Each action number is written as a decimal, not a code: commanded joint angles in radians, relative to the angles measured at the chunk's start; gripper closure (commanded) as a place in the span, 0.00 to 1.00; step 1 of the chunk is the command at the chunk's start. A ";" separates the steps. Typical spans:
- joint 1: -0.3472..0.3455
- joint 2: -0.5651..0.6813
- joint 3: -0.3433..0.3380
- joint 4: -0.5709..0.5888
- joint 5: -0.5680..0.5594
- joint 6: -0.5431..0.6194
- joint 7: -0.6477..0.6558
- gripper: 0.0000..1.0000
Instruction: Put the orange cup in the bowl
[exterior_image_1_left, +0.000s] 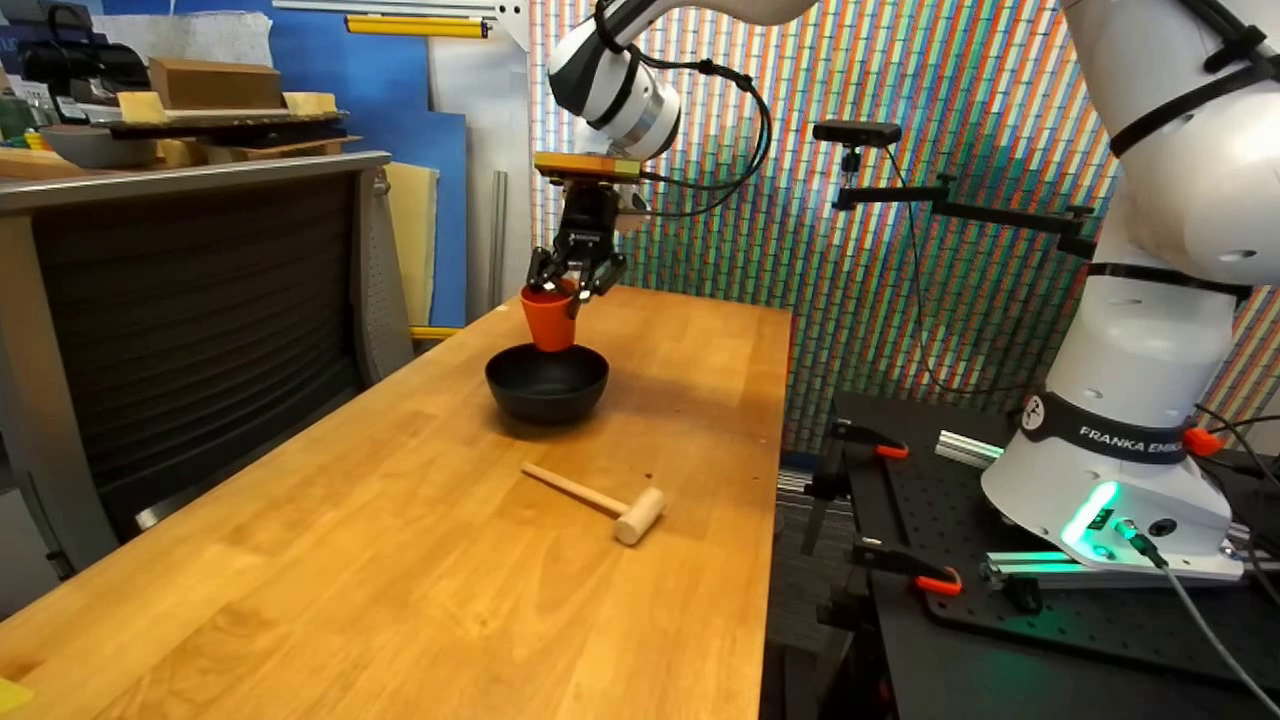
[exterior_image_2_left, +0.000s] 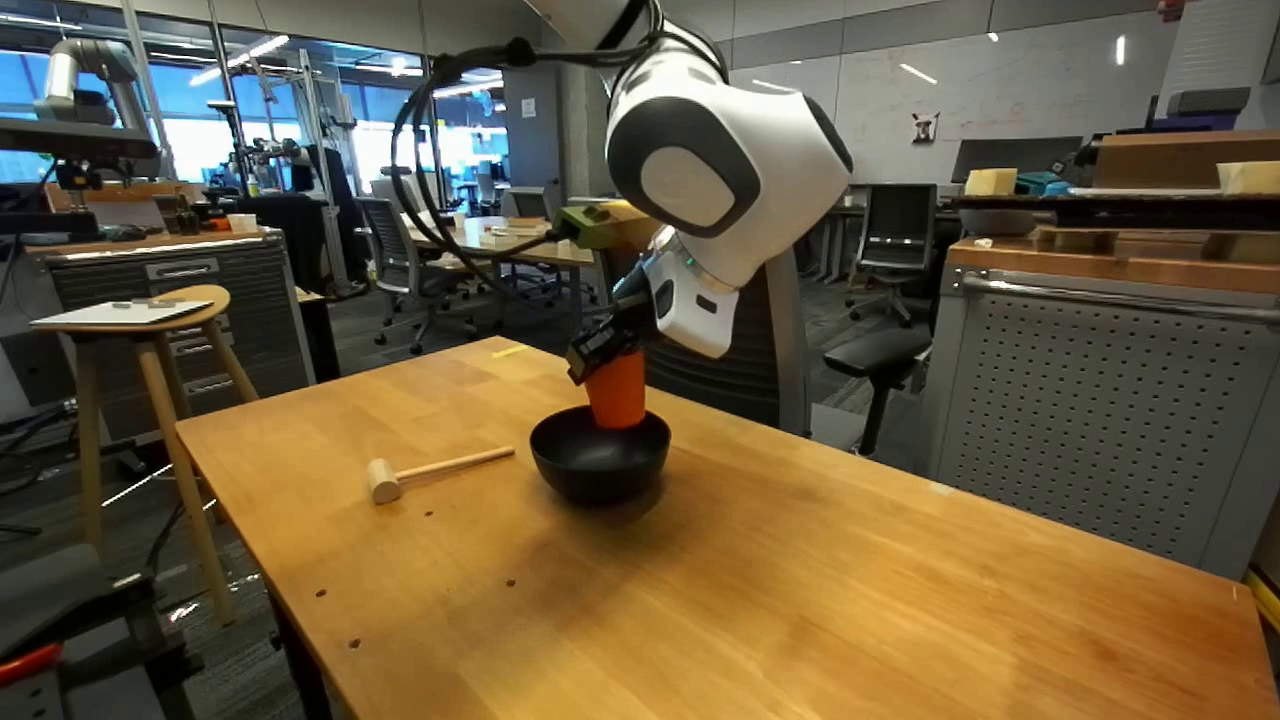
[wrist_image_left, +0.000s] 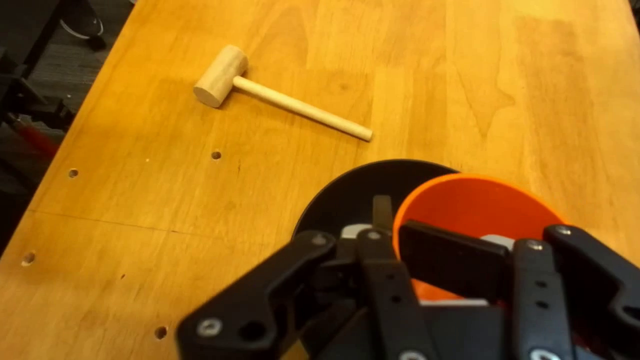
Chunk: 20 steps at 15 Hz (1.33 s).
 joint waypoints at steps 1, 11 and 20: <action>-0.008 0.042 0.000 -0.036 0.086 0.014 -0.052 0.96; 0.054 0.121 0.006 -0.059 0.106 0.003 -0.280 0.58; 0.249 -0.014 0.021 -0.076 -0.200 0.032 -0.292 0.00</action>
